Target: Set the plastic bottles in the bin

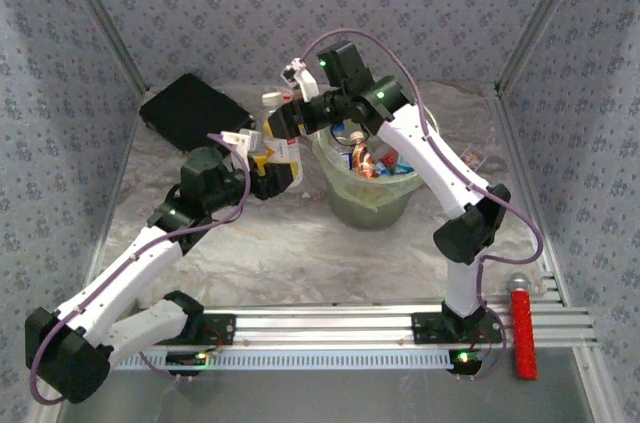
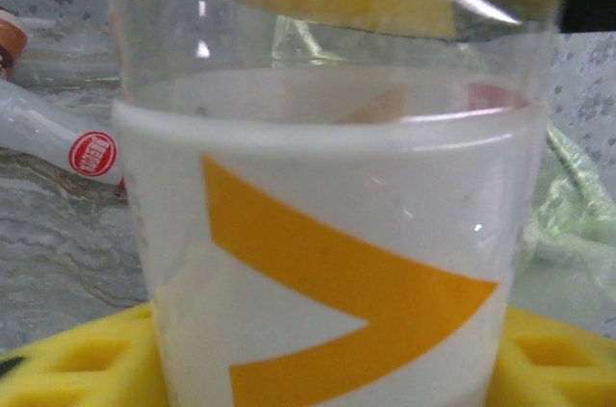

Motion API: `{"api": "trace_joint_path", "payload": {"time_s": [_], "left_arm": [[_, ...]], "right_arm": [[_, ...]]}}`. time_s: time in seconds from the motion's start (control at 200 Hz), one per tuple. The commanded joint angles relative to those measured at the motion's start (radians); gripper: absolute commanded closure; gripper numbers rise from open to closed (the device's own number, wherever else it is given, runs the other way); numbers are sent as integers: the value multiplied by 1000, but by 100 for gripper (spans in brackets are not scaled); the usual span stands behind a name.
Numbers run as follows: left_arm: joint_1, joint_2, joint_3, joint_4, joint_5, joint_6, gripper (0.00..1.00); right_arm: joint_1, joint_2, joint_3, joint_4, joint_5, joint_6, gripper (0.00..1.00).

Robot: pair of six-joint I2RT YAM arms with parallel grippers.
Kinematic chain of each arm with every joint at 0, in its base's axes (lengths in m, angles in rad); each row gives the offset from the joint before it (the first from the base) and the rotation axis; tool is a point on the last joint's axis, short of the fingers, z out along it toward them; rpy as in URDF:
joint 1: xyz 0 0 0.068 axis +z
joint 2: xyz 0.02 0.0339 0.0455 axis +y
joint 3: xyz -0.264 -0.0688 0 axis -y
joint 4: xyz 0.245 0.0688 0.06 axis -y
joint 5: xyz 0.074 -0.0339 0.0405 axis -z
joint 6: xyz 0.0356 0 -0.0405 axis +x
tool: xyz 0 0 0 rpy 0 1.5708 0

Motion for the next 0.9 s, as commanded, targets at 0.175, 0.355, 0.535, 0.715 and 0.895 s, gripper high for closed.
{"api": "trace_joint_path", "payload": {"time_s": [0.175,0.355,0.535,0.715,0.895], "left_arm": [[-2,-33,-9,-31,-51,21,0],[-1,-35,-29,-69,-96,14,0],[2,-19,-31,-97,-129,3,0],[6,12,-31,-105,-135,-10,1],[7,41,-33,-107,-133,-25,2]], "right_arm": [[-42,-39,184,-44,27,-44,51],[-108,-129,187,-82,145,-66,51],[-221,-229,90,-134,288,-108,53],[-336,-270,-14,-175,346,-125,53],[-338,-264,-70,-218,396,-144,54]]}}
